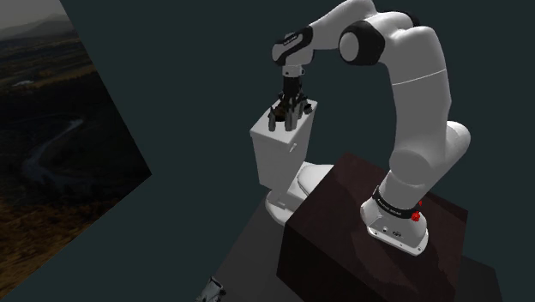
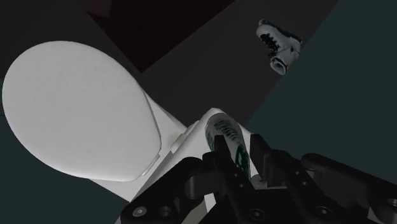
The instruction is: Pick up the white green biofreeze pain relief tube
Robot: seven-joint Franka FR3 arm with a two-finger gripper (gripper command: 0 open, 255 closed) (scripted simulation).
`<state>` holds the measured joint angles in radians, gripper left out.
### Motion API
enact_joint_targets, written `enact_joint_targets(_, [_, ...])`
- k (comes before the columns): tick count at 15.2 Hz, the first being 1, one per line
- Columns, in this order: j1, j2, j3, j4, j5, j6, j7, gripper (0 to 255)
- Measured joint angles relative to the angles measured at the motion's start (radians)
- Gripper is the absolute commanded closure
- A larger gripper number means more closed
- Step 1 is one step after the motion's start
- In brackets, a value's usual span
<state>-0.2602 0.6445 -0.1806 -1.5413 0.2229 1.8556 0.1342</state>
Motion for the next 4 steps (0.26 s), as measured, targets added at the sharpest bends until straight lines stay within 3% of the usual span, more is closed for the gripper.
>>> enact_joint_targets(4, [0.0, -0.024, -0.003, 0.011, -0.005, -0.035, 0.005, 255])
